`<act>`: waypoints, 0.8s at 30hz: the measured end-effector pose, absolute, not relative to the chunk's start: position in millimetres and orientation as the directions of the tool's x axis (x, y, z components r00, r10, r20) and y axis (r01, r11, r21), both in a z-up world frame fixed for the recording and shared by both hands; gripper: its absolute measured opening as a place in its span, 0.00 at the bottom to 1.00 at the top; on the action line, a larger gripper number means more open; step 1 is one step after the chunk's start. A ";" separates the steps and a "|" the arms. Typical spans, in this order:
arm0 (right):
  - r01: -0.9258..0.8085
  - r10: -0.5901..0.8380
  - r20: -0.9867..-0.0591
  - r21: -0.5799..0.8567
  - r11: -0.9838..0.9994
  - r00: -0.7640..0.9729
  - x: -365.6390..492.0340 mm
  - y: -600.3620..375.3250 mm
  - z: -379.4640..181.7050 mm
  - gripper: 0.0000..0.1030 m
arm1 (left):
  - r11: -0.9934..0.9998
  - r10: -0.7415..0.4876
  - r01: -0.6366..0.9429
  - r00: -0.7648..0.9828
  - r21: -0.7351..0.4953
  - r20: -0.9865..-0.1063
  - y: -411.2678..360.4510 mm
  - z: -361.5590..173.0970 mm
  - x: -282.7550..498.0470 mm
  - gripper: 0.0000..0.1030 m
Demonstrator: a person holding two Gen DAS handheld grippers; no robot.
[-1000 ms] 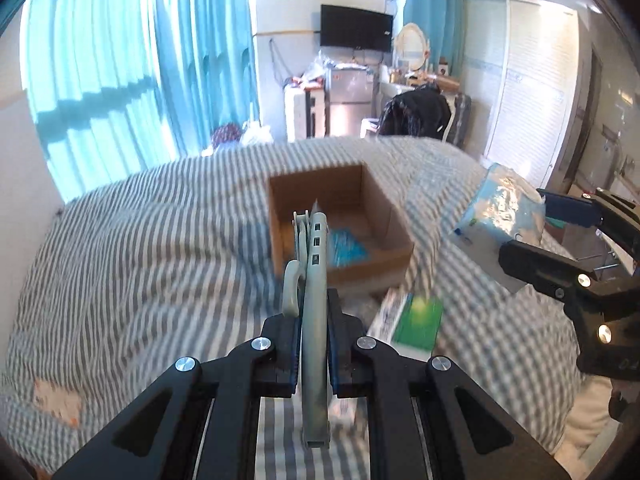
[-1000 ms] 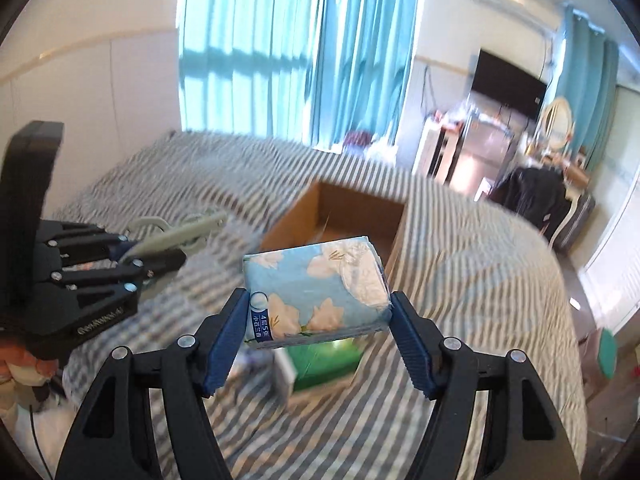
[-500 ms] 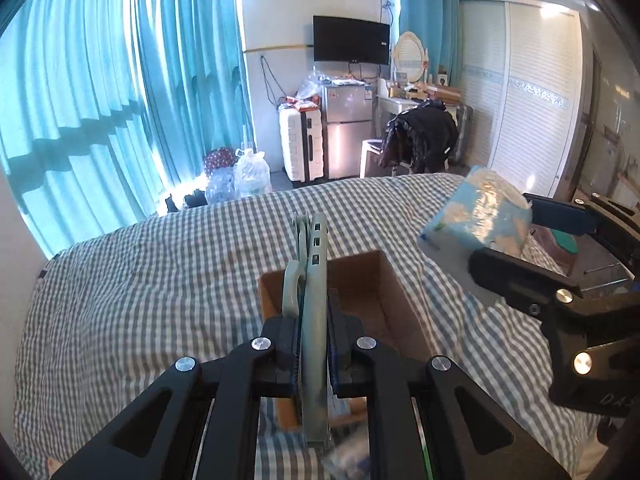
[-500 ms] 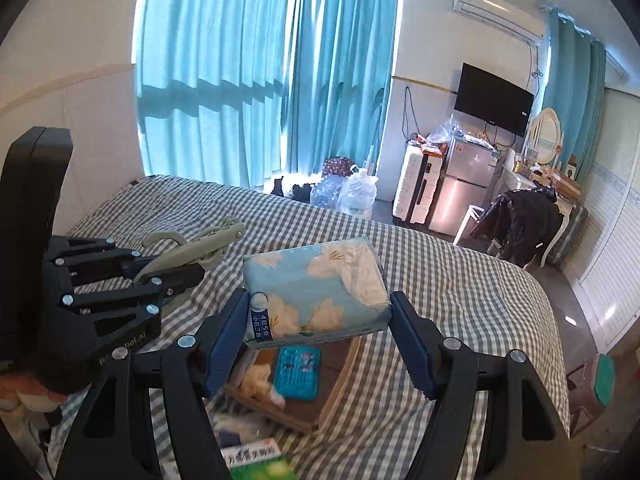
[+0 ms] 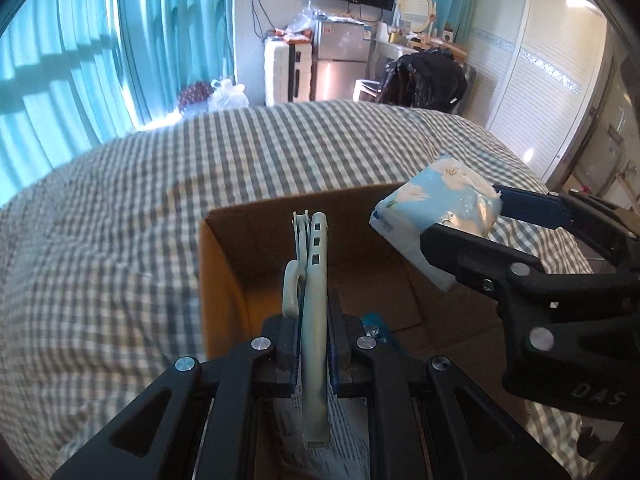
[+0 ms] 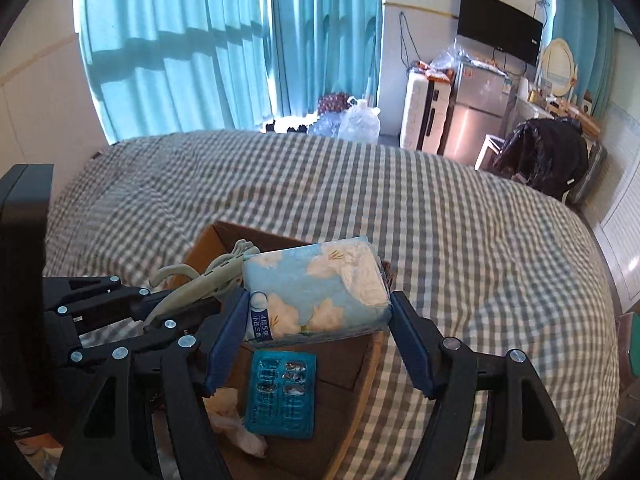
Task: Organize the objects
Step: 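Carry the cable and tissue pack to the box and release both inside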
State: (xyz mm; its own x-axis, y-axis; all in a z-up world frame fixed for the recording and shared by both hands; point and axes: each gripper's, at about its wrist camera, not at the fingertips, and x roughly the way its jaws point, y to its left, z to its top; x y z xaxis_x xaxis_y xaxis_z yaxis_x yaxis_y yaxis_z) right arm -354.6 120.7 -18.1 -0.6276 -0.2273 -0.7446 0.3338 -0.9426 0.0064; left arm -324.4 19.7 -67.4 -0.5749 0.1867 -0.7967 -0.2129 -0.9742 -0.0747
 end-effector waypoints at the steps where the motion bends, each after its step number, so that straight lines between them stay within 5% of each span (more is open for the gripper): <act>1: 0.338 -0.226 -0.747 0.002 -0.941 -0.625 -356.6 119.9 -21.9 0.68 | -0.975 0.186 -0.208 -0.572 -0.078 -0.799 19.7 -70.9 -325.7 0.10; 6: 0.339 -0.235 -0.742 0.011 -0.941 -0.628 -357.5 119.5 -21.5 0.75 | -0.980 0.176 -0.178 -0.560 -0.090 -0.809 15.3 -73.4 -326.9 0.18; 9: 0.327 -0.239 -0.713 0.015 -0.945 -0.659 -346.4 121.5 -0.9 0.87 | -0.978 0.174 -0.196 -0.591 -0.070 -0.788 12.7 -50.8 -311.3 0.48; 10: 0.320 -0.235 -0.700 0.010 -0.947 -0.675 -340.6 124.6 10.1 0.88 | -0.978 0.172 -0.200 -0.610 -0.061 -0.773 13.6 -39.8 -303.8 0.73; 11: 0.317 -0.233 -0.691 0.006 -0.948 -0.684 -335.2 127.3 19.0 0.89 | -0.979 0.168 -0.196 -0.633 -0.053 -0.756 12.8 -28.4 -297.3 0.87; 24: 0.402 -0.259 -0.559 -0.148 -0.904 -0.788 -185.4 154.1 148.6 0.99 | -0.986 0.019 -0.117 -0.777 0.115 -0.630 -2.1 107.7 -173.4 0.97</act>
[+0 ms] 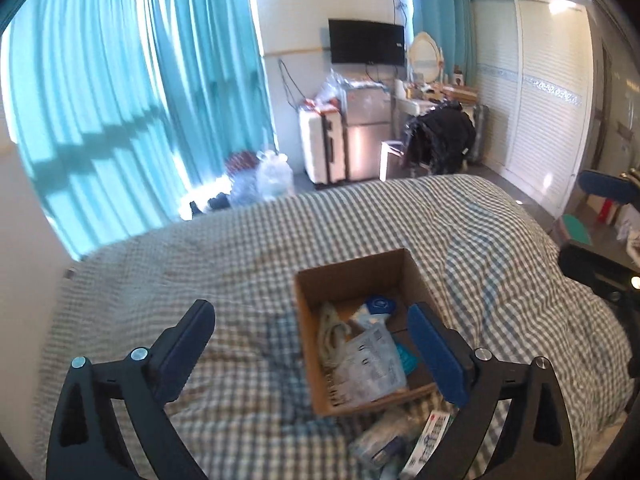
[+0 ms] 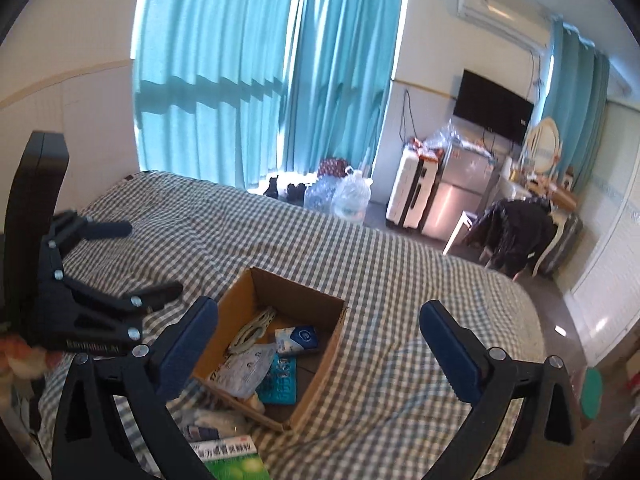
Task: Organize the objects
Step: 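Carry the cable and tissue pack to the box and release both inside, then grasp the green-and-white medicine box with the right gripper while the left gripper grasps the white ointment tube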
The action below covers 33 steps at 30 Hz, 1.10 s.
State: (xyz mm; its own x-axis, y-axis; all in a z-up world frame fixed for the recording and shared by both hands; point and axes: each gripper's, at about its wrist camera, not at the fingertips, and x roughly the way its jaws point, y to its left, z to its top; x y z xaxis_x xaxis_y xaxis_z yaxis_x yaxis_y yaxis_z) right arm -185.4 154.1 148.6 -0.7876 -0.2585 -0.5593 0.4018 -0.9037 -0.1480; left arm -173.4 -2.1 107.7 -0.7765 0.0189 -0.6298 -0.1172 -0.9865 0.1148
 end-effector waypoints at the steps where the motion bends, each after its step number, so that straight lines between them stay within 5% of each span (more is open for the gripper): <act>1: 0.417 -0.274 -0.558 -0.145 -0.897 -0.784 -173.4 156.8 153.7 0.99 | -0.986 0.010 -0.111 -0.781 0.123 -0.624 -0.5 112.9 -163.4 0.97; 10: 0.519 -0.357 -0.576 -0.139 -0.844 -0.735 -110.6 162.9 141.5 1.00 | -0.982 -0.068 -0.050 -0.805 0.182 -0.589 5.1 102.6 -88.3 0.99; 24: 0.643 -0.400 -0.734 -0.065 -0.763 -0.549 -117.8 148.9 16.0 1.00 | -0.991 -0.124 0.045 -0.691 0.129 -0.713 -1.7 -25.9 -66.9 0.99; 33: 0.699 -0.388 -0.828 -0.005 -0.715 -0.404 -114.5 133.4 -56.8 1.00 | -0.989 -0.099 -0.027 -0.608 0.145 -0.788 19.2 -87.4 -64.1 0.99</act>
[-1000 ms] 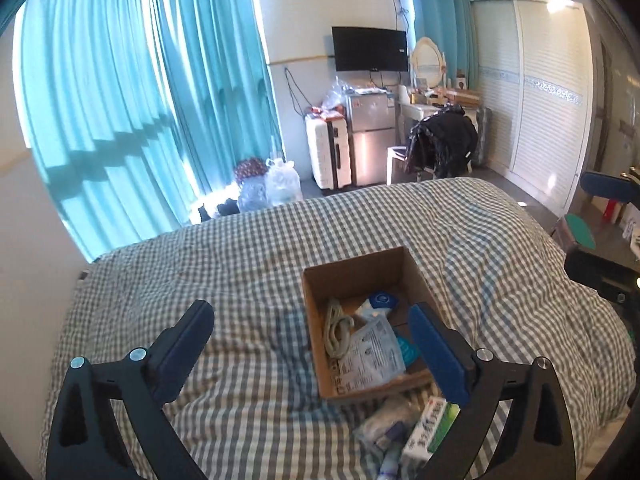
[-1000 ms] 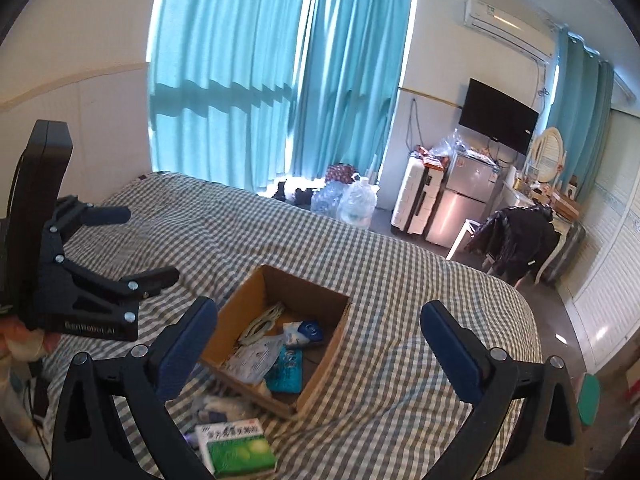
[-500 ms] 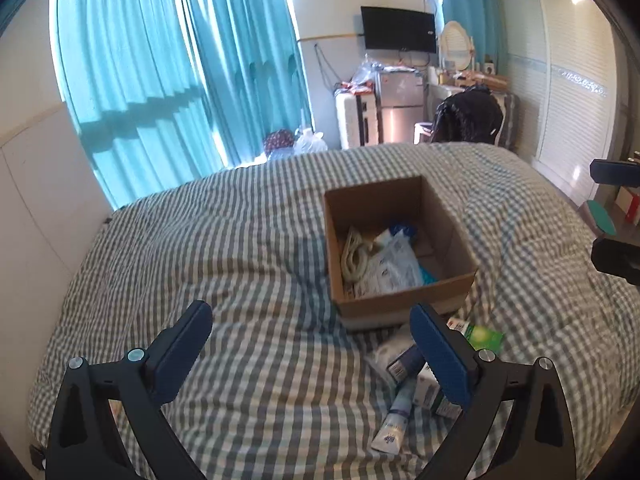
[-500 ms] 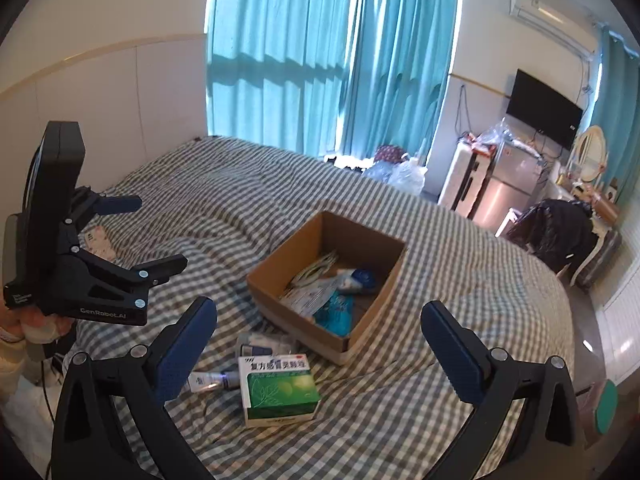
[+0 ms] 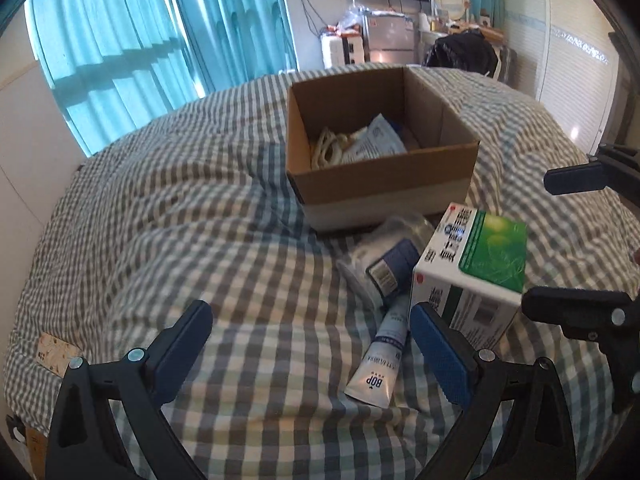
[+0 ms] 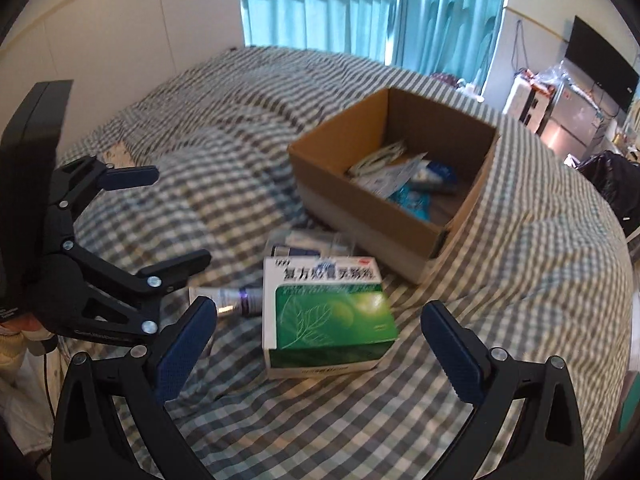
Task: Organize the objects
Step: 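Grasp the green-and-white medicine box with the right gripper while the left gripper grasps the white ointment tube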
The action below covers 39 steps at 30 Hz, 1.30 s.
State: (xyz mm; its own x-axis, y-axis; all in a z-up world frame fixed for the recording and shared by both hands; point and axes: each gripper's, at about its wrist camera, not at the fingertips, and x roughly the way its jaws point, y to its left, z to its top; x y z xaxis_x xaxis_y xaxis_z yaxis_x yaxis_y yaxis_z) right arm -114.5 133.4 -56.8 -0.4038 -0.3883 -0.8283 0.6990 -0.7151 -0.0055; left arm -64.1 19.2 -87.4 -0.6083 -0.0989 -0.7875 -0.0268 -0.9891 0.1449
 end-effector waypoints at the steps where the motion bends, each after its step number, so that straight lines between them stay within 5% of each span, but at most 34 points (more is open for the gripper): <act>1: 0.703 -0.384 -0.832 -0.011 -0.711 -0.401 -113.9 132.0 -60.9 1.00 | -0.989 -0.099 -0.025 -0.602 0.143 -0.792 18.1 -90.2 -64.6 0.99; 23: 0.677 -0.343 -0.878 0.029 -0.735 -0.334 -148.4 131.1 -109.0 0.99 | -0.989 -0.113 -0.020 -0.549 0.149 -0.828 12.4 -107.7 -70.5 0.99; 25: 0.684 -0.359 -0.879 0.055 -0.728 -0.312 -148.2 129.6 -111.8 0.91 | -0.988 -0.114 -0.025 -0.547 0.152 -0.830 14.0 -109.1 -71.0 0.99; 34: 0.614 -0.336 -0.818 -0.027 -0.789 -0.468 -140.7 152.2 -73.8 0.91 | -0.989 -0.043 -0.099 -0.520 0.110 -0.853 32.6 -126.4 -85.0 0.98; 39: 0.588 -0.319 -0.803 -0.047 -0.807 -0.502 -140.9 167.8 -59.3 0.91 | -0.985 0.032 -0.166 -0.461 0.051 -0.887 53.5 -146.2 -97.4 0.73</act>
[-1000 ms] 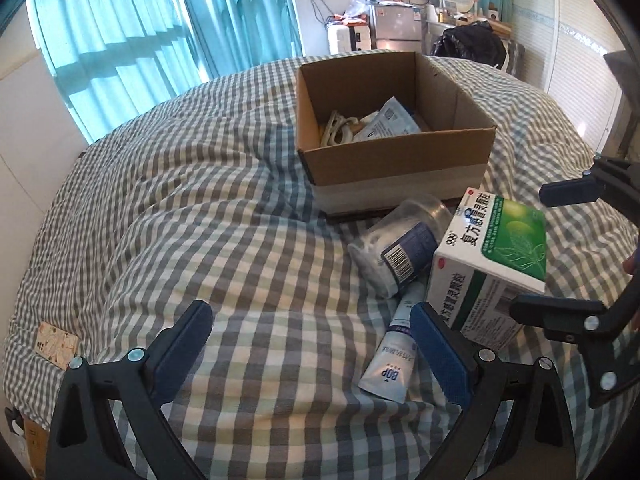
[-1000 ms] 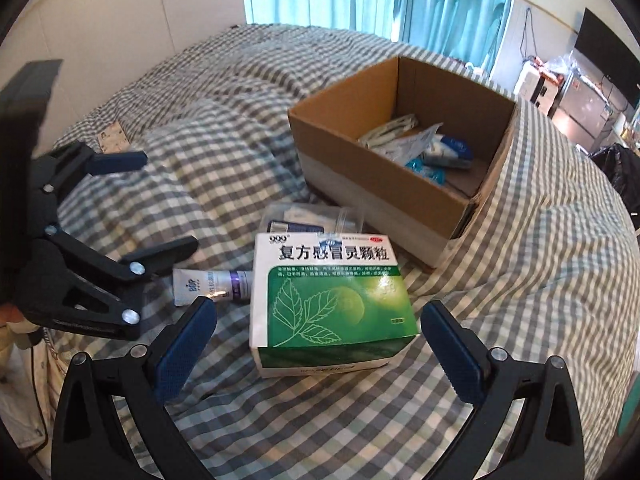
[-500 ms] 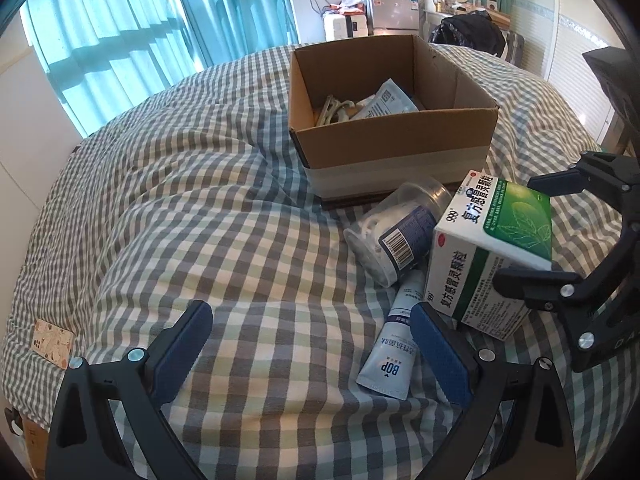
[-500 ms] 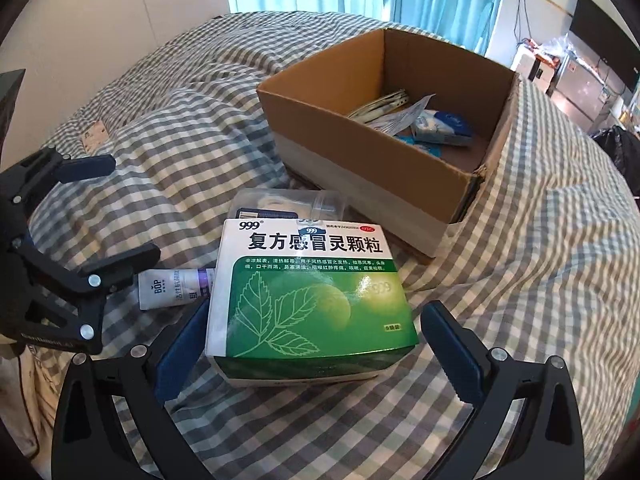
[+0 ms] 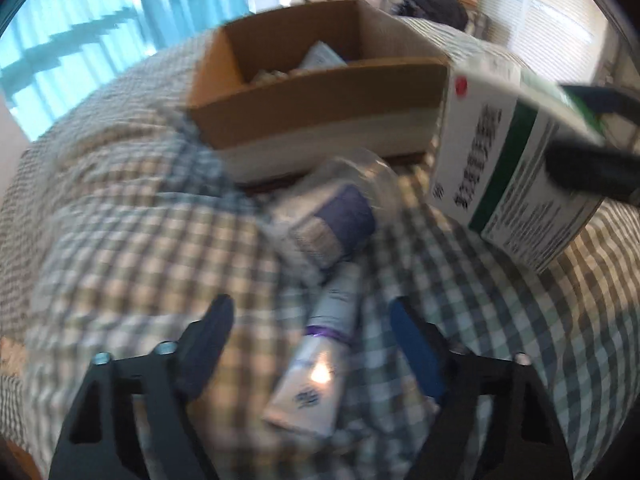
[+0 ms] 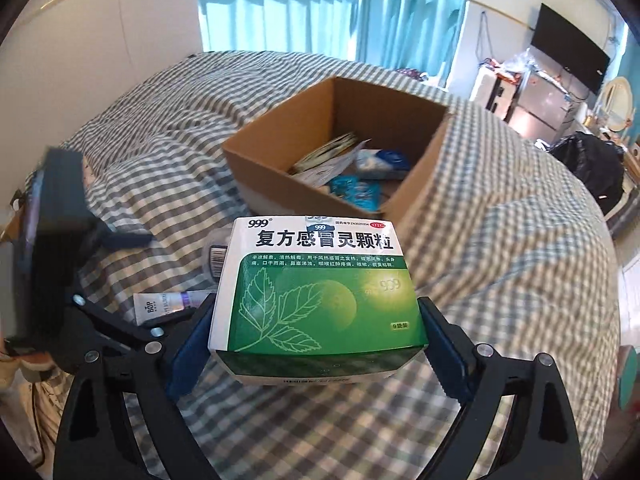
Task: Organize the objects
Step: 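Grasp the green-and-white medicine box with the right gripper while the left gripper grasps the white ointment tube, then lift the medicine box and ointment tube and carry both over the cardboard box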
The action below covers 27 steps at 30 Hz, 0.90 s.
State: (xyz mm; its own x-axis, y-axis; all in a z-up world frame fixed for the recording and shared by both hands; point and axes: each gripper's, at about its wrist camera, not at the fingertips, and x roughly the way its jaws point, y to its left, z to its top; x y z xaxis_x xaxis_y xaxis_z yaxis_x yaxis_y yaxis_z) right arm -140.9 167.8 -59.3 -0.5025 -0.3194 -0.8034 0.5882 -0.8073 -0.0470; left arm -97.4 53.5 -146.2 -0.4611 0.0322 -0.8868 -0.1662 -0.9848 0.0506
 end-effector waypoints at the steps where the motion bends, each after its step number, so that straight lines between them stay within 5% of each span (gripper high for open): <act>1: 0.585 -0.319 -0.802 -0.047 -0.810 -0.505 -140.4 171.4 -58.1 0.91 | -0.983 0.028 -0.174 -0.448 0.057 -0.893 56.5 -151.2 -100.5 0.63; 4: 0.579 -0.318 -0.799 -0.045 -0.814 -0.509 -140.1 175.3 -56.3 0.91 | -0.980 0.033 -0.191 -0.394 0.047 -0.918 60.5 -168.5 -109.6 0.36; 9: 0.569 -0.317 -0.793 -0.044 -0.821 -0.520 -140.3 178.3 -56.5 0.91 | -0.978 0.060 -0.207 -0.349 0.014 -0.935 60.2 -182.8 -113.4 0.26; 27: 0.509 -0.233 -0.774 -0.132 -0.850 -0.589 -88.5 173.0 -6.1 0.91 | -0.979 0.124 -0.205 -0.514 -0.018 -0.849 47.2 -79.5 -50.2 0.25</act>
